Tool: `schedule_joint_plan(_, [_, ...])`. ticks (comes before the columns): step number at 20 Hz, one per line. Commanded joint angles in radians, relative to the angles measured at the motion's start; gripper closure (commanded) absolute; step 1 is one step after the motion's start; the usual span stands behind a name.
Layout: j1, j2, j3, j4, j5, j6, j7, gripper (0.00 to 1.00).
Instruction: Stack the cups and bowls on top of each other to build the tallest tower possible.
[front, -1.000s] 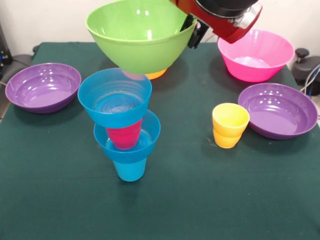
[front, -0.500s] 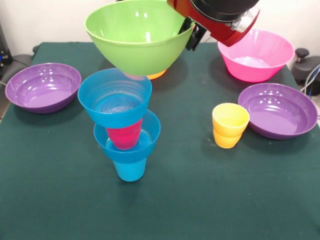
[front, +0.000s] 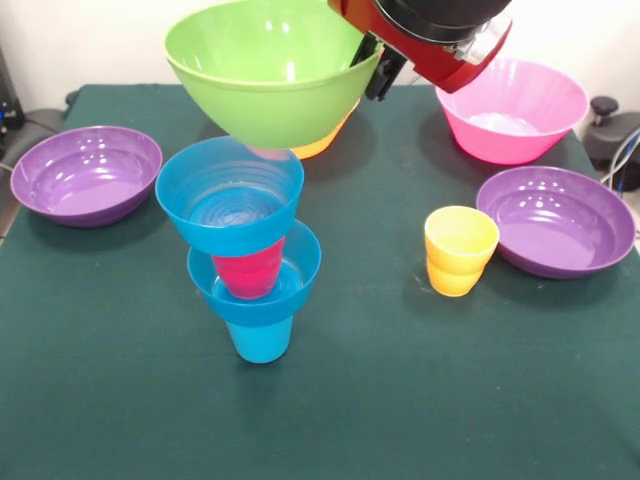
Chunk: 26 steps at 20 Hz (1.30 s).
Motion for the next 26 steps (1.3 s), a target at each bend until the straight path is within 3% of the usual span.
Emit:
schedule_joint_plan(1, [-0.004,-0.034,-0.012,0.103,-0.053,-0.109,-0.254,1.0])
schedule_joint_plan(10, [-0.006,-0.133,-0.077,0.258,0.03,-0.177,-0.234,1.0])
schedule_joint_plan(26, [-0.007,-0.085,-0.057,0.224,0.017,-0.226,-0.239,1.0])
